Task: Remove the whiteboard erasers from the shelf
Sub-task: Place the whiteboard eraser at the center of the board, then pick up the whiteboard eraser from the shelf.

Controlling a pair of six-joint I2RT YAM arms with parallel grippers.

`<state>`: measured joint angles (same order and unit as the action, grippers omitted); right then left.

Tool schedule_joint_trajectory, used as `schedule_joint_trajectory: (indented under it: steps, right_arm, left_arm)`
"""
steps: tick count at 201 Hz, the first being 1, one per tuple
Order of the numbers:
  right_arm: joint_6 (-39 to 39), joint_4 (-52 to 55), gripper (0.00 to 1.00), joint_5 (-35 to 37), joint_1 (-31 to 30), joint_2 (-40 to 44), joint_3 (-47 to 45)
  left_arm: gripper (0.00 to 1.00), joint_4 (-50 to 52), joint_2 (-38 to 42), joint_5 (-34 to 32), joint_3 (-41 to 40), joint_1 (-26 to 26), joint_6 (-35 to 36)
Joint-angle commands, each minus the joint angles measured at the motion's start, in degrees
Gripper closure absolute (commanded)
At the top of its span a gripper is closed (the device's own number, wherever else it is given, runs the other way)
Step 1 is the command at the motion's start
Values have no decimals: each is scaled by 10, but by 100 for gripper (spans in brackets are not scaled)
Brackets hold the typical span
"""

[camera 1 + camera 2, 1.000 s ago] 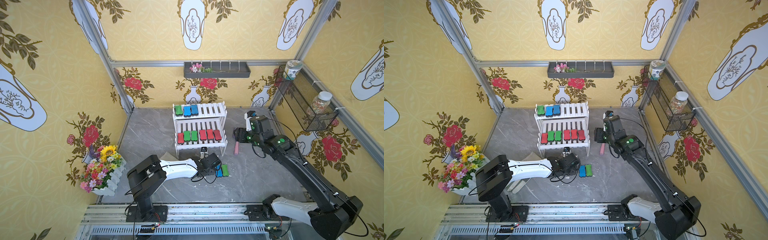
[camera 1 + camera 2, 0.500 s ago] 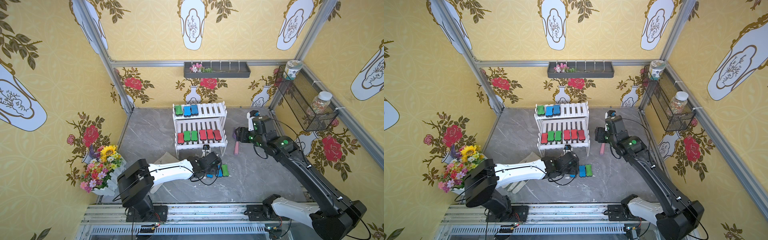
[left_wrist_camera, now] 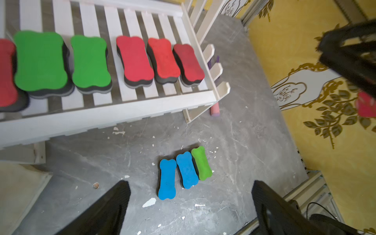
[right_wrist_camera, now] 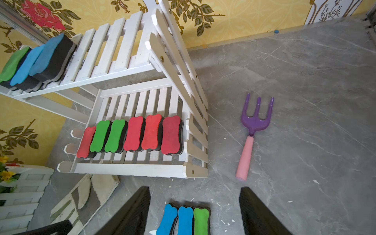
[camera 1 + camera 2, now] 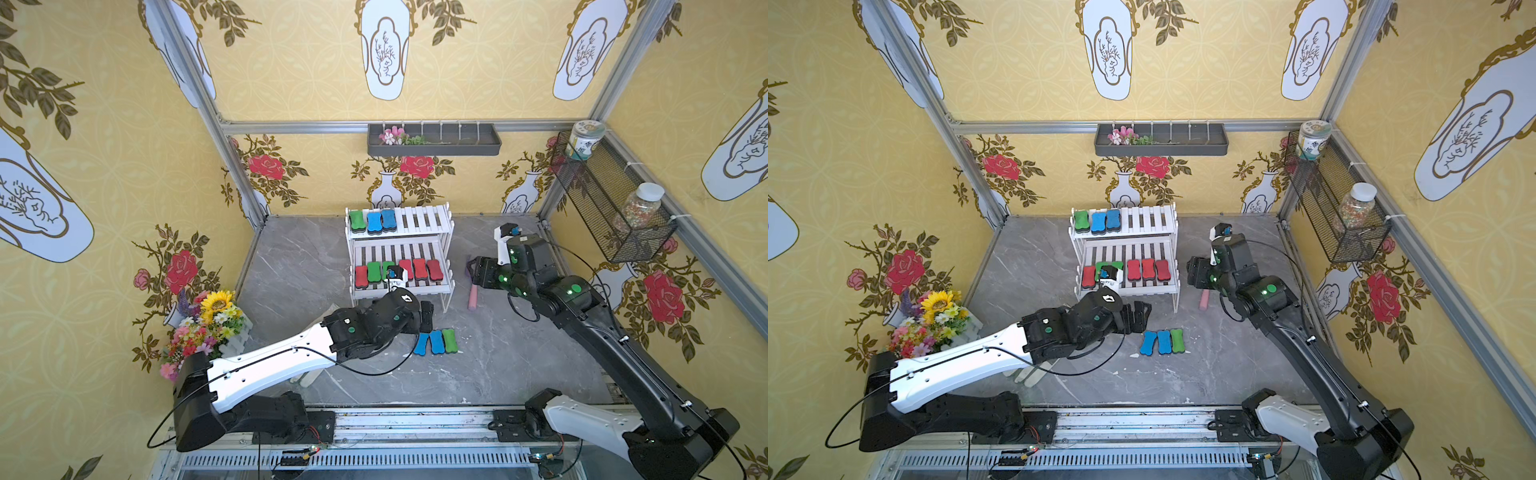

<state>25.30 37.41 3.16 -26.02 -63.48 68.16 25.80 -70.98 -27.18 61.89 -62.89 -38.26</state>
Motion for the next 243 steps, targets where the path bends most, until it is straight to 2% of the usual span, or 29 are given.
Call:
schedule_joint_trajectory:
  steps: [1,49,121,156,202,214,243]
  right_arm:
    - [5,-22,26,-18,-10,-11,13]
    - [-7,-32,26,-14,-72,-59,68]
    - [-39,-1,27,-3,-126,-181,191]
    - [-50,30,28,47,-158,-263,276]
    - [-74,67,32,123,-185,-371,386]
    - [-85,62,33,152,-192,-382,400]
    - [-95,49,33,148,-202,-387,428]
  left_arm:
    - [1,18,18,-2,8,24,35]
    - [1,29,47,7,13,80,51]
    - [1,55,84,-58,17,120,75]
    - [1,58,96,-108,1,125,81]
    - [1,65,106,-122,-1,132,80]
    - [1,71,118,-137,-3,132,73]
    - [1,72,165,-157,-10,132,67]
